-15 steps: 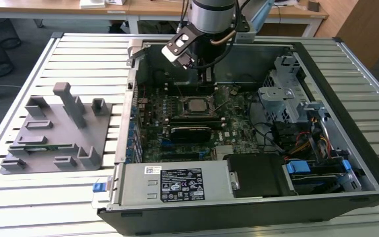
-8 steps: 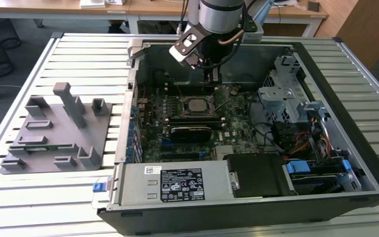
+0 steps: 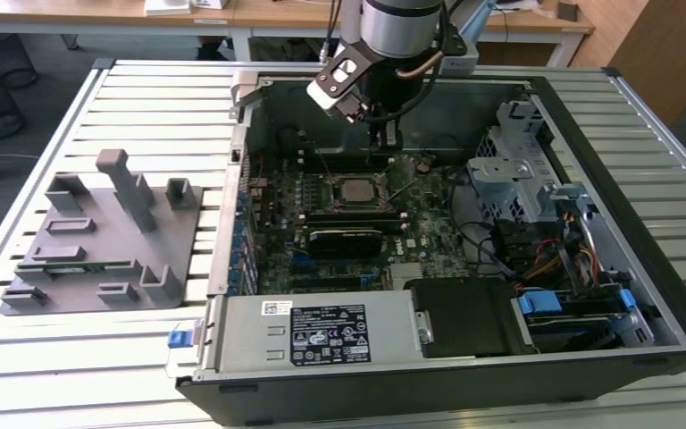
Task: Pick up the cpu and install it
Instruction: 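Close the cpu cover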
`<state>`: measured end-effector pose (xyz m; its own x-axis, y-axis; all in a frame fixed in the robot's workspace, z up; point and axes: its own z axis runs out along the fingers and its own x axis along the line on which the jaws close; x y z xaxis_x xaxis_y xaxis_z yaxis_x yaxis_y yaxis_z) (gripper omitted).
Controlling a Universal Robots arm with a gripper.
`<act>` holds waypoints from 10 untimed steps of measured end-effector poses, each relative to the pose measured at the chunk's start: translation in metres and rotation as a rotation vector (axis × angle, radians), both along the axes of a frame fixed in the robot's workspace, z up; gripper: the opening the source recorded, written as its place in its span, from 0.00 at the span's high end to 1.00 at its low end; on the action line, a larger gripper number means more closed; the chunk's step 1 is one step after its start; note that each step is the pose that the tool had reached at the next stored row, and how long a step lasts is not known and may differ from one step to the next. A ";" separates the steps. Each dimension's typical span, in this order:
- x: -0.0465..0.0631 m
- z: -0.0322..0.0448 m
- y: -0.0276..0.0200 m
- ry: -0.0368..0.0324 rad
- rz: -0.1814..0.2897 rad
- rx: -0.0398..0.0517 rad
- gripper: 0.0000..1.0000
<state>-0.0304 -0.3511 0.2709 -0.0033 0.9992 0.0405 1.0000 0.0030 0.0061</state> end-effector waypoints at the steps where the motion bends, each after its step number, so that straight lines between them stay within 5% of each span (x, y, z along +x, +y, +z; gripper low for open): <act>1: 0.000 0.0003 0.0000 0.0000 0.001 -0.0001 0.89; 10: 0.006 0.0006 0.0005 0.0051 0.001 0.0001 0.89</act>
